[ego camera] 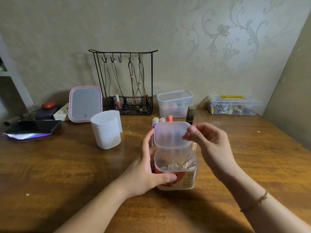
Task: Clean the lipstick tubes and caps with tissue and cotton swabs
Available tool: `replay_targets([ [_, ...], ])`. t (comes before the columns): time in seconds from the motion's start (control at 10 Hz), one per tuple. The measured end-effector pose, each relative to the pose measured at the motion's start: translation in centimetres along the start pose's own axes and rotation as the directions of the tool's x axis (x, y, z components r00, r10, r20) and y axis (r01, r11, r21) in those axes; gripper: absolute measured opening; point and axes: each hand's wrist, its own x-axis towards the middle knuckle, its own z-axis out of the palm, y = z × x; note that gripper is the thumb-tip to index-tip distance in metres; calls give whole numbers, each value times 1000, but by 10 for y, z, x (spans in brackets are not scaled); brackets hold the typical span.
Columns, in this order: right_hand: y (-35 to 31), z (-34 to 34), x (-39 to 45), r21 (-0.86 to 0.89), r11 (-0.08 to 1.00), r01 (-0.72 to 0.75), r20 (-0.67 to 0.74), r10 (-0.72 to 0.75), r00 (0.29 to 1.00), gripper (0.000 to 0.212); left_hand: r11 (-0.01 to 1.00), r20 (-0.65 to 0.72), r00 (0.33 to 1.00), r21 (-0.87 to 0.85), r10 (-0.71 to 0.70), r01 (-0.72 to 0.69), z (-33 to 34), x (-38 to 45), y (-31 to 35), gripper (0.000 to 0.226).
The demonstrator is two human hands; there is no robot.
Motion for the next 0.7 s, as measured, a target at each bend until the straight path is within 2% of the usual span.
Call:
replay_targets([
  [0.1, 10, -6, 4, 65, 998, 1, -133, 8, 991, 25, 1000, -28, 999, 2, 16, -16, 0, 2, -5, 129],
  [0.2, 12, -10, 5, 207, 972, -115, 77, 101, 992, 70, 994, -101, 991, 73, 84, -77, -2, 3, -2, 117],
  [0.3, 14, -16, -6, 66, 998, -3, 206, -10, 979, 70, 948, -164, 961, 267, 224, -175, -6, -1, 0, 77],
  [0.4, 21, -26, -22, -264, 930, 256, 391, -140, 910, 43, 898, -107, 951, 374, 289, -231, -7, -7, -1, 67],
  [0.5, 32, -30, -30, -347, 809, 474, 533, -246, 810, 32, 874, -73, 948, 414, 308, -253, -4, -10, -1, 57],
  [0.6, 37, -26, -26, -360, 740, 569, 574, -305, 760, 32, 859, -101, 943, 452, 317, -240, -4, -12, -1, 54],
  [0.7, 28, -6, -15, -398, 692, 603, 626, -276, 730, 41, 845, -156, 952, 512, 264, -150, -23, -26, -6, 54],
])
